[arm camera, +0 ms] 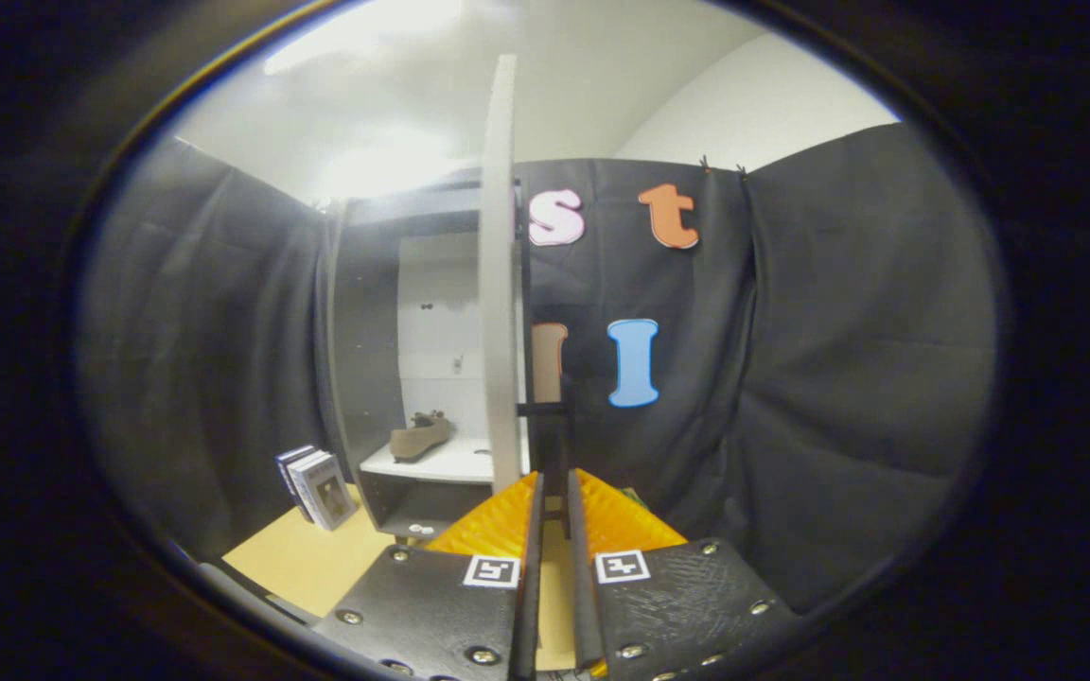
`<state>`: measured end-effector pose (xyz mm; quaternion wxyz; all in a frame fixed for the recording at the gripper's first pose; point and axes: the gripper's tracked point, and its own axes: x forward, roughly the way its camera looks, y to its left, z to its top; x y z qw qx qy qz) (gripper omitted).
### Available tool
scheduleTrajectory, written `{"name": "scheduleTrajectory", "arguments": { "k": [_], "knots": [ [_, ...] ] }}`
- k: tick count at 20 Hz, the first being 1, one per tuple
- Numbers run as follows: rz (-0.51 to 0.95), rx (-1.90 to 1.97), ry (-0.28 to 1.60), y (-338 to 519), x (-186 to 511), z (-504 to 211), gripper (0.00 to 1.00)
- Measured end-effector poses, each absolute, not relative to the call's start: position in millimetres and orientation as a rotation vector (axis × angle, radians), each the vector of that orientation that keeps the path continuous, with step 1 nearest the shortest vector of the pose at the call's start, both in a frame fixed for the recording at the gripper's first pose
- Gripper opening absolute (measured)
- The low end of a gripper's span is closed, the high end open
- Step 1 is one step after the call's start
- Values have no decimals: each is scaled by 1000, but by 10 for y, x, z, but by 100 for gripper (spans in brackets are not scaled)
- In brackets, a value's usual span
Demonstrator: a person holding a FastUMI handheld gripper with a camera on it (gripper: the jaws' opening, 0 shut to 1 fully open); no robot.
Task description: Open the shoe cabinet door, grab the shoes and put them into the shoe cabinet, then close the shoe cabinet door.
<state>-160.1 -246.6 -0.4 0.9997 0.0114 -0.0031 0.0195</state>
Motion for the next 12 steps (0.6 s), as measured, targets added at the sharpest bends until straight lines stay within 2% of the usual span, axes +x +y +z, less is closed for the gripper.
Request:
{"name": "scheduleTrajectory", "arguments": {
  "k": [6, 12],
  "knots": [
    [83, -8, 9, -1517, -1616, -271, 15],
    [76, 72, 177, -574, -1417, -1090, 15]
  ]
}}
